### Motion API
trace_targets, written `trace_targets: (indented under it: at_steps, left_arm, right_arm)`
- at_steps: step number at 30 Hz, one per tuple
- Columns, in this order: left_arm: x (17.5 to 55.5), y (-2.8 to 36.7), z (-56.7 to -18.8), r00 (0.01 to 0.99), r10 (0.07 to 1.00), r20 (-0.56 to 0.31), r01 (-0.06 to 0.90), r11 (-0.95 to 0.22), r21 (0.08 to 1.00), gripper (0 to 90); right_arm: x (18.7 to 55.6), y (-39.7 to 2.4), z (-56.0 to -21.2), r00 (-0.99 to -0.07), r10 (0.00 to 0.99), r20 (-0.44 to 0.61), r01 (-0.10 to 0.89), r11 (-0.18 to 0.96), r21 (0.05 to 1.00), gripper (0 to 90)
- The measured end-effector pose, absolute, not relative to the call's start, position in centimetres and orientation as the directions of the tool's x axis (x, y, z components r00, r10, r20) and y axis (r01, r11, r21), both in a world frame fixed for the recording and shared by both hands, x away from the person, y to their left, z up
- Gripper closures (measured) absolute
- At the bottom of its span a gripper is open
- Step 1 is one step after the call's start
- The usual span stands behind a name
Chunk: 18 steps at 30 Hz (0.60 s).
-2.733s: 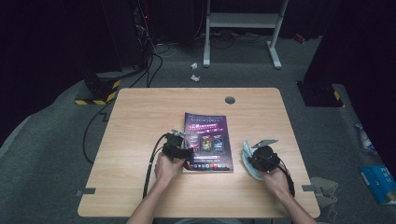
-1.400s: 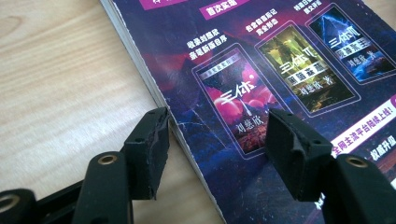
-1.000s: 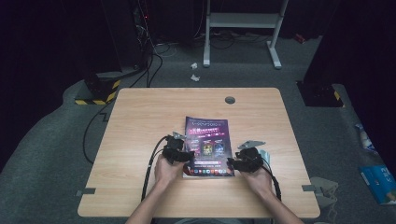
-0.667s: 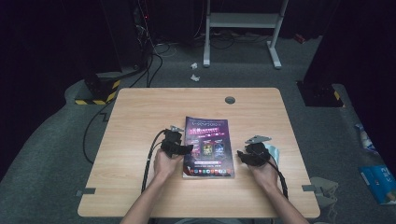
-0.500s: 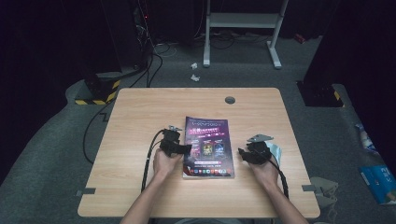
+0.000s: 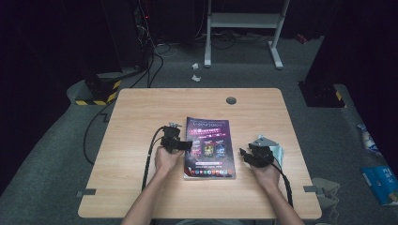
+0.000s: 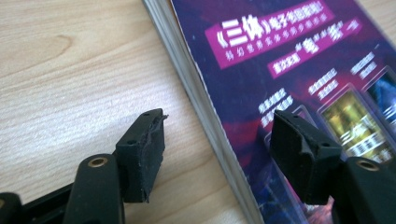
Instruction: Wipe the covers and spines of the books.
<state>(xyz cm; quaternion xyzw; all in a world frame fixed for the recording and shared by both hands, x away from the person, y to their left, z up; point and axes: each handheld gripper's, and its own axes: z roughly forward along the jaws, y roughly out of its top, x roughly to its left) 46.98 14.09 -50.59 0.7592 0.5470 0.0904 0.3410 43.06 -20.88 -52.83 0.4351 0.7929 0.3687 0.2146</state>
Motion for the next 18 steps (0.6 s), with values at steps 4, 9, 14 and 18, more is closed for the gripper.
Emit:
trace_targets:
  at_steps: [4,9,14,18]
  left_arm:
    - [47.6,13.4,-50.1,0.415,0.889,-0.193,0.77,-0.23,0.595,34.2]
    - [48.6,12.5,-49.2,0.432,0.885,-0.175,0.766,-0.257,0.59,34.1]
    - [49.7,12.1,-48.9,0.424,0.888,-0.179,0.782,-0.259,0.567,34.0]
    - [50.5,11.6,-48.9,0.418,0.89,-0.182,0.802,-0.267,0.534,34.1]
  right_arm:
    - [43.1,-20.9,-52.9,-0.53,0.848,-0.022,0.529,0.35,0.773,51.2]
    - [43.0,-20.9,-52.9,-0.528,0.849,-0.021,0.531,0.349,0.773,51.2]
    - [43.0,-20.9,-52.9,-0.527,0.85,-0.02,0.531,0.347,0.773,51.2]
    - [43.0,-20.9,-52.9,-0.527,0.849,-0.02,0.53,0.347,0.773,51.2]
